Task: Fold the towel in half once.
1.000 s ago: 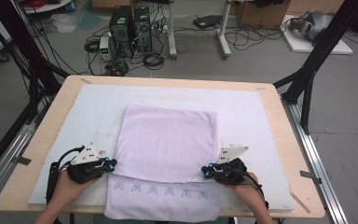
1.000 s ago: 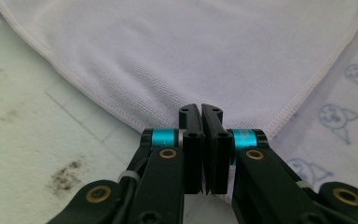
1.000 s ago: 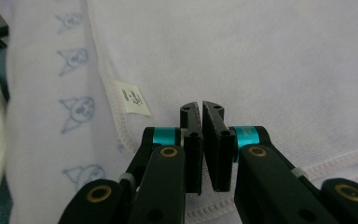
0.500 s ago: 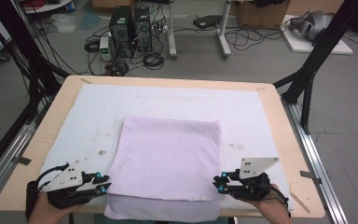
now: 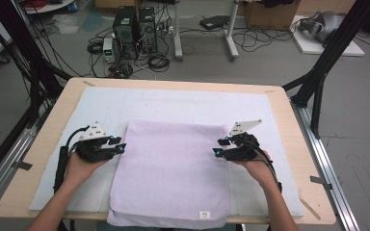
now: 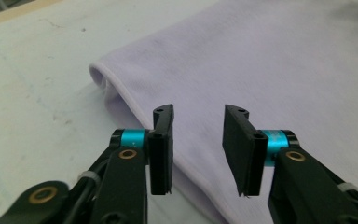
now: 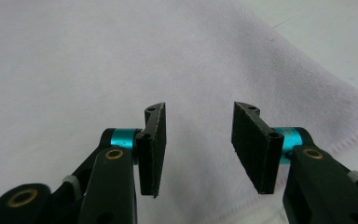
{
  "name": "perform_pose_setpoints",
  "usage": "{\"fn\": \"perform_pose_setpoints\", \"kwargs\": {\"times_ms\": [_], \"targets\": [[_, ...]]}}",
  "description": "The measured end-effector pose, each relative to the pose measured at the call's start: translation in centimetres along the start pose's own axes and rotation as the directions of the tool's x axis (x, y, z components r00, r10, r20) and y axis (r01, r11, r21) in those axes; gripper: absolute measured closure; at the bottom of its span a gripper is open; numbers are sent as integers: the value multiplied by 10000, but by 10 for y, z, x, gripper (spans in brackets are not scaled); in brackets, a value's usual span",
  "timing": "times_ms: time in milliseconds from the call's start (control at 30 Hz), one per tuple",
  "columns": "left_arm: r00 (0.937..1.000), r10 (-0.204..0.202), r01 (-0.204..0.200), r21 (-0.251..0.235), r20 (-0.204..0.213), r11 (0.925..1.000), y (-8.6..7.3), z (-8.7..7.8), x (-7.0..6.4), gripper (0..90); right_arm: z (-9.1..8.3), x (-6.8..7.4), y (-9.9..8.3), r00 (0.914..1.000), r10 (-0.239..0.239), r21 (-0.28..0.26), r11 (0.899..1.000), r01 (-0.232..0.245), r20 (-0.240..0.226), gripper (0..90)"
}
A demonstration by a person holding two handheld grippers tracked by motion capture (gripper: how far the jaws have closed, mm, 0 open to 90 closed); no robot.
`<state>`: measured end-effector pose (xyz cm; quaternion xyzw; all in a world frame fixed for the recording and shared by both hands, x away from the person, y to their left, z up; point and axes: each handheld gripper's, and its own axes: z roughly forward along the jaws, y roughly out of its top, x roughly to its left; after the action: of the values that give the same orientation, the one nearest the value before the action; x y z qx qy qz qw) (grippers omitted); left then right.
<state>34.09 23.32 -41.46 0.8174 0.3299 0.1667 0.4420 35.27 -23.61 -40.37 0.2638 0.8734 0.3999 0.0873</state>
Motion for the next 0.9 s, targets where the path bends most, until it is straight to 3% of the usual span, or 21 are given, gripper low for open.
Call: {"fn": "perform_pose_setpoints", "kwargs": {"times_ms": [167,233,300,333,400,533,667,733,800,833,900], "targets": [[9997,236,-233,758,-34,9968,-2,34,7,623,28,-12,-4,9997,-11,594,9982,-4,263,558],[9993,336,-353,1251,157,9915,-6,42,7,675,34,-14,-7,9995,59,796,9968,-84,313,588],[9990,406,-421,1113,161,9929,-6,42,6,798,39,-14,-11,9994,182,805,9965,-206,305,665],[9982,597,-605,1154,111,9915,-5,41,5,865,38,-14,-12,9992,255,698,9972,-276,319,747],[9974,724,-722,1191,26,9903,-4,40,3,877,38,-14,-12,9996,166,647,9977,-180,221,854],[9971,741,-735,351,-154,9967,2,23,-2,880,27,-6,-6,9989,-90,330,9994,74,470,871],[9948,1013,-1012,-237,35,9946,5,-4,-17,880,4,10,-3,9987,-378,-283,9988,387,338,870],[9928,1130,-1123,-184,408,9935,-3,-18,-28,880,-6,24,-5,9981,-605,-287,9977,608,134,864],[9878,1140,-1152,50,1064,9933,-16,-27,-37,872,-14,35,-13,9958,-731,-161,9973,723,-555,834],[9851,1162,-1211,321,1264,9921,-22,-30,-41,855,-17,40,-17,9945,-844,-70,9964,842,-625,818],[9835,1099,-1166,388,1437,9924,-27,-33,-44,744,-23,40,-21,9956,-770,-138,9970,763,-527,784]]}}
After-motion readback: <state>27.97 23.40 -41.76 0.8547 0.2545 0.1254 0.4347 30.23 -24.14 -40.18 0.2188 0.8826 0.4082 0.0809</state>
